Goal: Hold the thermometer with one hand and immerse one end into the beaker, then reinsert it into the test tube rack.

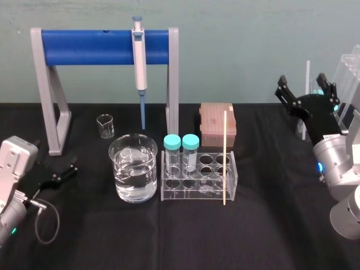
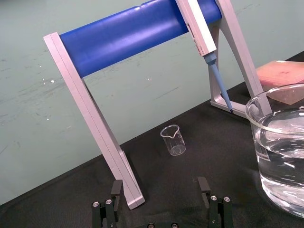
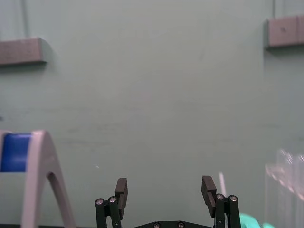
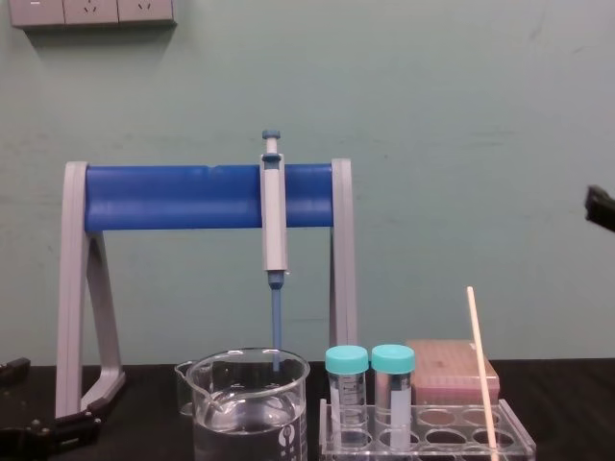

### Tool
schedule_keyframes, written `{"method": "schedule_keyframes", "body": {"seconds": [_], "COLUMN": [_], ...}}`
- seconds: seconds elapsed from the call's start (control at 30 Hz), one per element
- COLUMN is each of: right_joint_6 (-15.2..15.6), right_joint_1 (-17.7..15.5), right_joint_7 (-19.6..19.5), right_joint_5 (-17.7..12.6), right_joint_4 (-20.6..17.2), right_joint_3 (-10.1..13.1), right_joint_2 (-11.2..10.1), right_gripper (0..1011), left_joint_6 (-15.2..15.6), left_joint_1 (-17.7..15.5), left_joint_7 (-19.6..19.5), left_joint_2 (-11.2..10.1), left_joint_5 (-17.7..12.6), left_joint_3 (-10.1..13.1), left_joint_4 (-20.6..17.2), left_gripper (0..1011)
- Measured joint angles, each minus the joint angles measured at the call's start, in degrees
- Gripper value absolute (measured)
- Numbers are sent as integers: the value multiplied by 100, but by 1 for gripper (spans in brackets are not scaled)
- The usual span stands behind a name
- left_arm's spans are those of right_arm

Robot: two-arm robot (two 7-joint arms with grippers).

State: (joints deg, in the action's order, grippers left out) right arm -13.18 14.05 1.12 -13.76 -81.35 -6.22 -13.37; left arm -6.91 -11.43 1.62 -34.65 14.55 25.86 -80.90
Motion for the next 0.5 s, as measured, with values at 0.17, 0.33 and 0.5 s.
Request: {"method": "schedule_keyframes", "body": {"seconds": [0.17,0.33,0.5], "right_joint_6": [37,344,820], "right_joint_1": [103,266,446], "right_joint_7": [178,382,424], "right_joint_5": [-138,-143,-38], "right_joint_4": [409,787,1096], "right_joint_3": [74,14,-61], "right_joint_2": [76,102,172], "right_gripper": [1000,1000,1000], "left_joint_6": [0,0,0], "left_joint_1": [0,0,0], "left_joint_7": [0,0,0], "left_joint_2": [0,0,0], "left_joint_5": [0,0,0], "left_joint_3": [0,0,0], "left_joint_4": [0,0,0], "left_gripper": [1004,1004,1004]}}
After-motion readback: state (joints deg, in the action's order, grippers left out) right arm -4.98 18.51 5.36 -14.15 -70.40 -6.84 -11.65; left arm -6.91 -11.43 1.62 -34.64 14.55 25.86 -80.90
